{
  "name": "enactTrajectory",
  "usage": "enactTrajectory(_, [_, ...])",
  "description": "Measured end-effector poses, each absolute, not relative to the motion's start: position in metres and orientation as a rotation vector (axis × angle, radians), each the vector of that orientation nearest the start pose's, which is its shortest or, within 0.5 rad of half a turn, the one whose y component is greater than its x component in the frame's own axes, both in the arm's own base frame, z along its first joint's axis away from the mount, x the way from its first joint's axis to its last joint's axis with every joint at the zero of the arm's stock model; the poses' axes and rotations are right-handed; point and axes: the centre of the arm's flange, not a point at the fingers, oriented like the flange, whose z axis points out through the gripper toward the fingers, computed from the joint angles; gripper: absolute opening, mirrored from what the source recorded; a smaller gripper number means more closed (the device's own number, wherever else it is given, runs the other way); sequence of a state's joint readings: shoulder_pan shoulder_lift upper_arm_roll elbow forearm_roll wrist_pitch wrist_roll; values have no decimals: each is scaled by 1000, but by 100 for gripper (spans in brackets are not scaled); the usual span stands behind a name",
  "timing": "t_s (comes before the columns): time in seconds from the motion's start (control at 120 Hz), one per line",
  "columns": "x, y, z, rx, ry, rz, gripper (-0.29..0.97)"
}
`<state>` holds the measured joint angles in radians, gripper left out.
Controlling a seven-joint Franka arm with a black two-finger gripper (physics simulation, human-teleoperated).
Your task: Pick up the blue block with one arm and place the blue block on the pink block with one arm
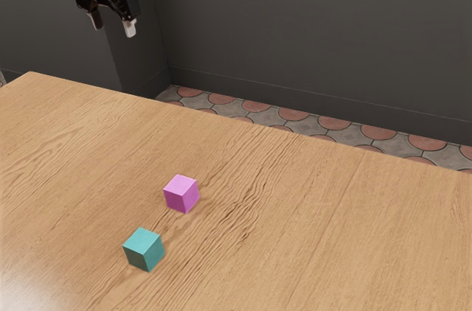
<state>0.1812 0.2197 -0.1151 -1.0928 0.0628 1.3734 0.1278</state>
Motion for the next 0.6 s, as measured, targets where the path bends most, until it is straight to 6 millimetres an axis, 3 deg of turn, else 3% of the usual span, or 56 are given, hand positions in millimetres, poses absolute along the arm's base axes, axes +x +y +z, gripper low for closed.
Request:
enactTrajectory(0.283, [593, 73, 670, -3105, 21, 32, 68])
enactTrajectory(0.35, [556, 64, 642, -3103, 24, 156, 68])
enactTrajectory(0.492, [462, 42, 535, -3104, 40, 245, 68])
enactTrajectory(0.542, [447, 32, 507, -3101, 60, 201, 68])
enactTrajectory(0.6, [443, 26, 498, -3099, 76, 125, 68])
